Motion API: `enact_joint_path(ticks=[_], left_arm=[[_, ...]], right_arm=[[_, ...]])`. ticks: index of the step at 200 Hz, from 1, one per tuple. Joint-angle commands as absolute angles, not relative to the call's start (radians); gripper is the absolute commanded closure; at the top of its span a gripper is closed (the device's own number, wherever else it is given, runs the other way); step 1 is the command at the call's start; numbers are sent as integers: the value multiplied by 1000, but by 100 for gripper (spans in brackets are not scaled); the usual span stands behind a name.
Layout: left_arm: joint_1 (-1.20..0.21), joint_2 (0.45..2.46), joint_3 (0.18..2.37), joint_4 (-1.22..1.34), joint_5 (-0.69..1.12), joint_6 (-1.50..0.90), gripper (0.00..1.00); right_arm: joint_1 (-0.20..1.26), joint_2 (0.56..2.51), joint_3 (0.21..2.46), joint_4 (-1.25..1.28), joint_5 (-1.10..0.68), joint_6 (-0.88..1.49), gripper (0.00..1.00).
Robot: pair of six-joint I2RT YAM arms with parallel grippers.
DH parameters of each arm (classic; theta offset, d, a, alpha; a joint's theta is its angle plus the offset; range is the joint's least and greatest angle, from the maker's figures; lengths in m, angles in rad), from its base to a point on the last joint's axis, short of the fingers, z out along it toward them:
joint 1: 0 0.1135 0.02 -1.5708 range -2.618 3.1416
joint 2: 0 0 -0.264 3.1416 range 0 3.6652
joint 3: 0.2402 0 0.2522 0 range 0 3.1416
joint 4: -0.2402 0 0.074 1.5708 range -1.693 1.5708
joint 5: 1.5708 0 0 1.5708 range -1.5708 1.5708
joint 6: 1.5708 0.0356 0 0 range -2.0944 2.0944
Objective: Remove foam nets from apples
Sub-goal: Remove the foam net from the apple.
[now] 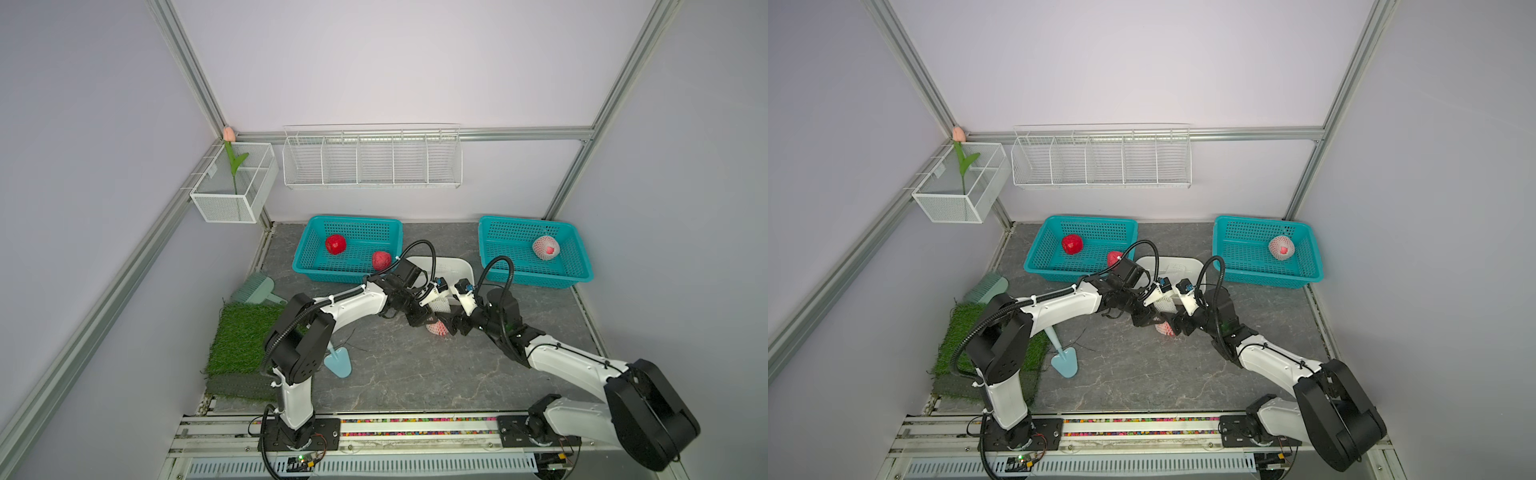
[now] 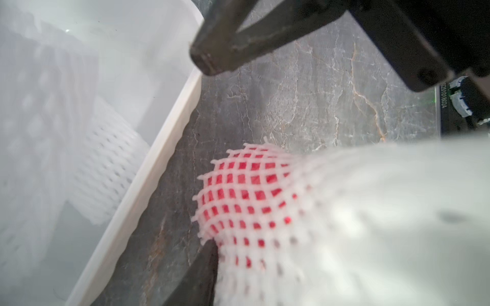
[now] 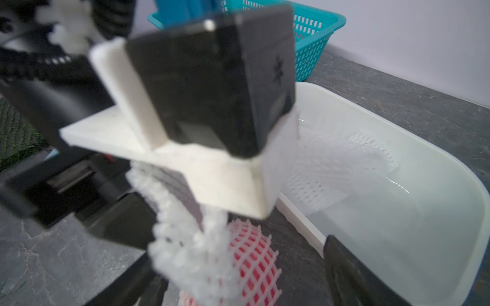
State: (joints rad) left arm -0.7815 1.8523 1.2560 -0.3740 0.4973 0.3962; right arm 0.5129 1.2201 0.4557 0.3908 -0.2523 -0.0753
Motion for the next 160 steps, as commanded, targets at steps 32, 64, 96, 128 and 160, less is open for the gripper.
enact_joint_path(ticks=[32, 64, 96, 128, 160], left_arm=[[-778, 1801, 1248, -327, 483, 396, 61], [-779, 1786, 1245, -324, 479, 390, 63], [-780, 1779, 1247, -323, 470, 390, 63], [-778, 1768, 1251, -318, 456, 385, 63], [-777, 1759, 1256, -320, 456, 383, 63]], right_arm=[[510, 1142, 393, 274, -252, -51, 9], [509, 1126, 367, 289, -236, -32, 7], [509, 1179, 398, 267, -235, -30, 3], [509, 1221, 418, 258, -235, -29, 0], [509, 1223, 417, 260, -208, -17, 0]])
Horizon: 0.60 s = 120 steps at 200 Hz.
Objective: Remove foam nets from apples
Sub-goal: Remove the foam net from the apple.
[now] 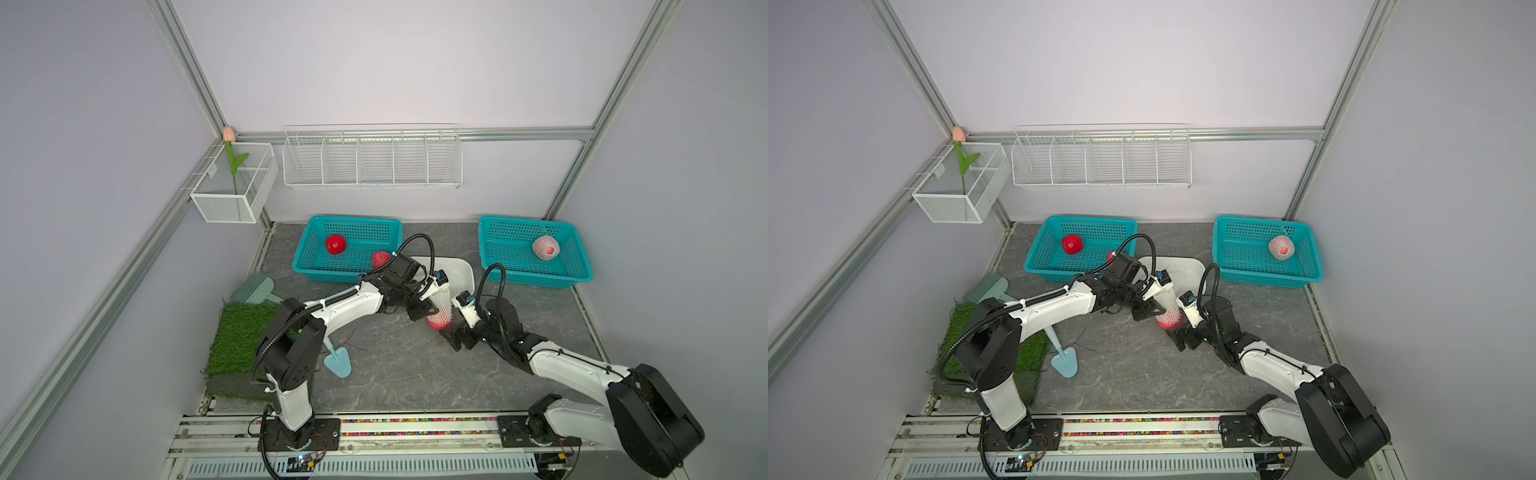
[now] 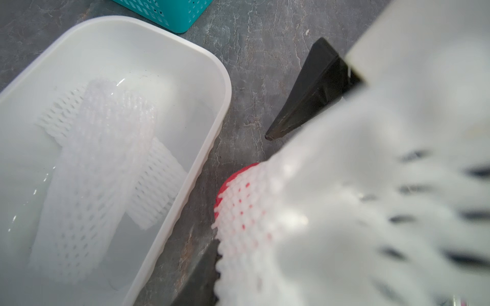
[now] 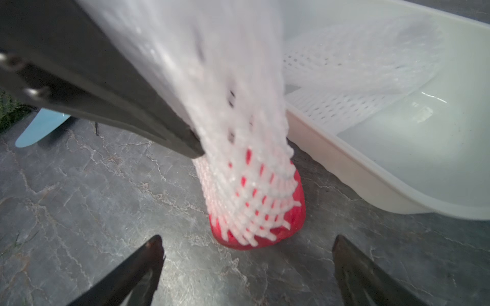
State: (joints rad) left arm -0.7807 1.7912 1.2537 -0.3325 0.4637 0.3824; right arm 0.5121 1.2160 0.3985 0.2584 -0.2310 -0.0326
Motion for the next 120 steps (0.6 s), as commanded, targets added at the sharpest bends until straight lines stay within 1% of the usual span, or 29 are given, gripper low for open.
enact_joint_path(ticks=[1, 39, 120], left_arm=[[-778, 1759, 1256, -319, 456, 383, 63], [-776, 1741, 1260, -321, 446, 385, 63], [-757, 1697, 1278, -337, 397, 383, 63]], right_arm=[[509, 1224, 418, 259, -207, -17, 0], [510, 1251, 437, 246, -187, -8, 3], [509, 1274, 450, 239, -181, -6, 3]])
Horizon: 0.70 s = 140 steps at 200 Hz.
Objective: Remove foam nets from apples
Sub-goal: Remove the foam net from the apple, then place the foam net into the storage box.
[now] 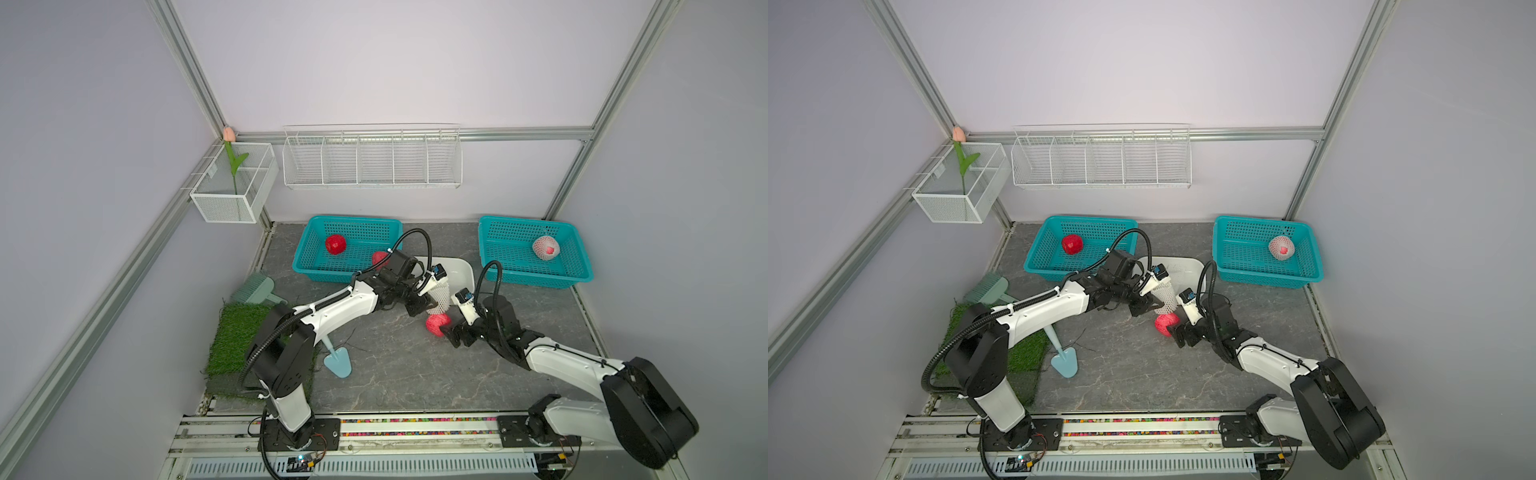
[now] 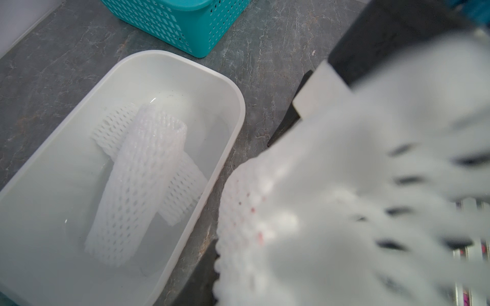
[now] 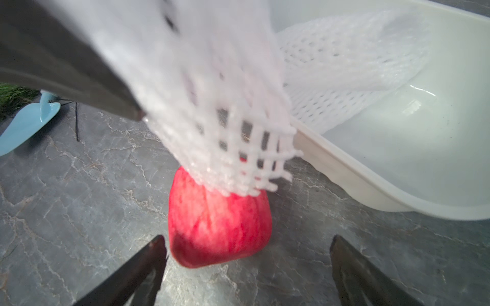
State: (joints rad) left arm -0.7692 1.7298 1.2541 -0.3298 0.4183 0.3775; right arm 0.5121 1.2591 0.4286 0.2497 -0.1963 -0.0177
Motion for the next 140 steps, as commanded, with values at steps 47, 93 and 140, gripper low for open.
enact_joint_path(ticks=[47, 93, 140], left_arm=[[-721, 1675, 1257, -315, 376, 349, 63], [-671, 1649, 1249, -311, 295, 293, 63], [-558, 1662, 1294, -301, 266, 192, 63]], right_arm=[[514, 1319, 485, 216, -196, -17, 4], [514, 1301, 471, 227, -201, -21, 3], [514, 1300, 469, 228, -206, -21, 3]])
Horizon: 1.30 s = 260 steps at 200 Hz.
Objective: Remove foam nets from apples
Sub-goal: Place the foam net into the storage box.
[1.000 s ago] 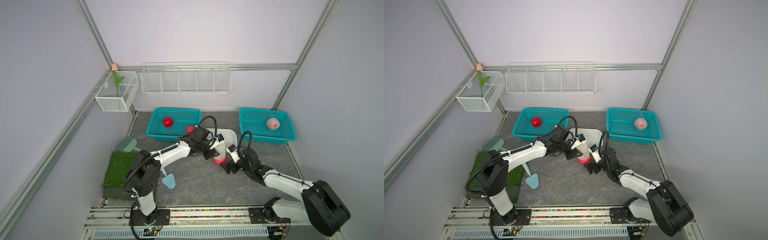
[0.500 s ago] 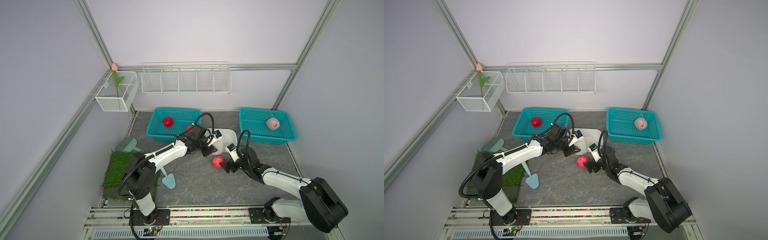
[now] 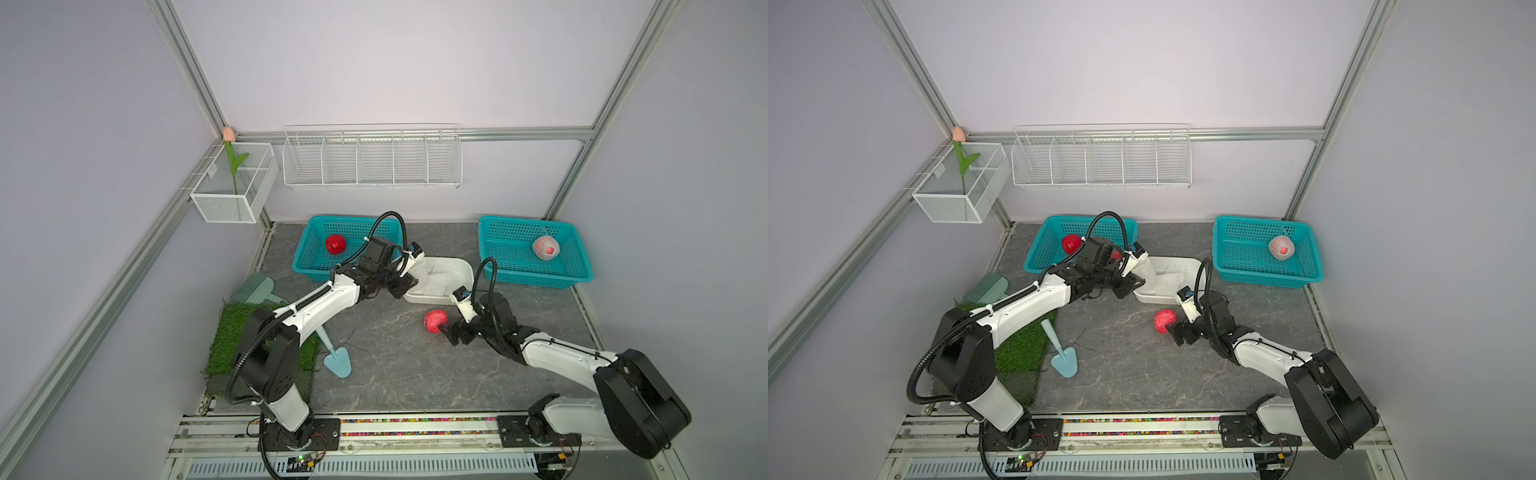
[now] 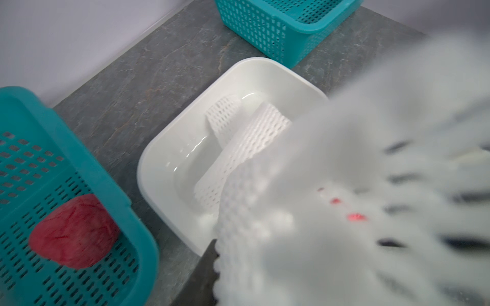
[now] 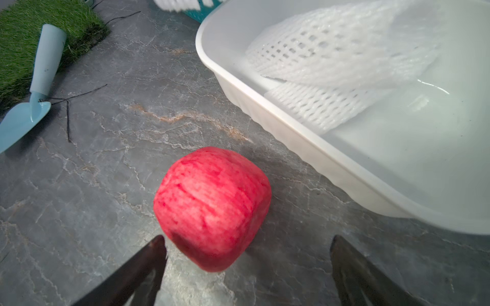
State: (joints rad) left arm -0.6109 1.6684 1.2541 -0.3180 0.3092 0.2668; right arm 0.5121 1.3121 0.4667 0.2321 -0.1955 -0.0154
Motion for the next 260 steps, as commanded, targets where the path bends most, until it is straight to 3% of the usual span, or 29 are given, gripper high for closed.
enact_joint_path(ticks=[1, 50, 85, 127, 184, 260], left_arm=[[-555, 1664, 1296, -301, 264, 188, 63], [-428, 1739, 1385, -288, 233, 91, 63], [-386, 1832, 1489, -386, 89, 110, 62], [-374, 1828, 1497, -391, 171, 150, 62], [-527, 1730, 1453, -392, 265, 153, 63], [-639, 1902, 1497, -217, 458, -169, 63]], right_arm=[[514, 1299, 469, 228, -206, -21, 3], [514, 1306, 473, 229, -225, -32, 2], [514, 1308, 474, 230, -232, -35, 2], [514, 1301, 468, 235, -229, -34, 1], [512, 1263, 441, 254, -210, -23, 1], [512, 1236, 425, 258, -208, -22, 1]])
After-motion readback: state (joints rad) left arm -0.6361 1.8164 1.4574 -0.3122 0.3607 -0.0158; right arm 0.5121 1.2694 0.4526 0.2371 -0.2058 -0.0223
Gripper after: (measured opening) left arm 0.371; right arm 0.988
